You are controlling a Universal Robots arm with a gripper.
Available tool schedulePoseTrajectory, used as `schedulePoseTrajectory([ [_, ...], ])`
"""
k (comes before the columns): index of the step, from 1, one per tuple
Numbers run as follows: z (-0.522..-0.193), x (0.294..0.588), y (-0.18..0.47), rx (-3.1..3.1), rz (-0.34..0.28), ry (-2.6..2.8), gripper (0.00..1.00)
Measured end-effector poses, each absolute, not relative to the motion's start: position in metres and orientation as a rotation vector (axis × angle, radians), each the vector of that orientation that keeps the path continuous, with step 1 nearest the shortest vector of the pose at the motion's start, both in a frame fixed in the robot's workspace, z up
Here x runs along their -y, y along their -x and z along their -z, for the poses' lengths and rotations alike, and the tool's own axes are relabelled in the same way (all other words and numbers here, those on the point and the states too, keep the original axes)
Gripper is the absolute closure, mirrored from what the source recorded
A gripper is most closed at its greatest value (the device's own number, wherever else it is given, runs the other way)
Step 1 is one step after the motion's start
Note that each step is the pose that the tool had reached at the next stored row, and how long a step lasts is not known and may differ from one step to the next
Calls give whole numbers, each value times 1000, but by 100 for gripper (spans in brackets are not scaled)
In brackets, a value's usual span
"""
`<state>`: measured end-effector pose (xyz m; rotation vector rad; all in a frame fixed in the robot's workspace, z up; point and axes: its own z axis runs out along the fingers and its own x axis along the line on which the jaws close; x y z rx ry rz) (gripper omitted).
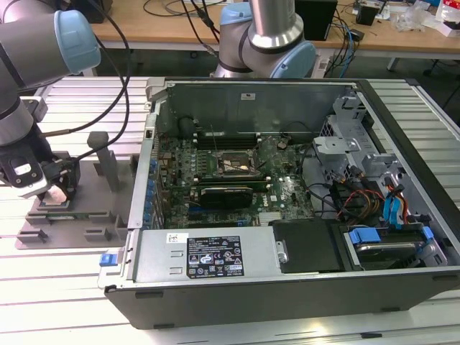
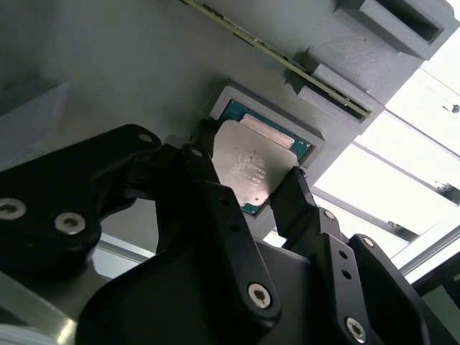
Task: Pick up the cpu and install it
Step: 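Pick up the cpu and move it towards the insertion slot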
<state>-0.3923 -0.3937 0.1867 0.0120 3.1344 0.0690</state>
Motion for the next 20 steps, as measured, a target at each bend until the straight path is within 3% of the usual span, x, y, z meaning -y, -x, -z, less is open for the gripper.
schedulePoseTrajectory([
  [20, -195, 394, 392, -3135, -69, 1, 45],
])
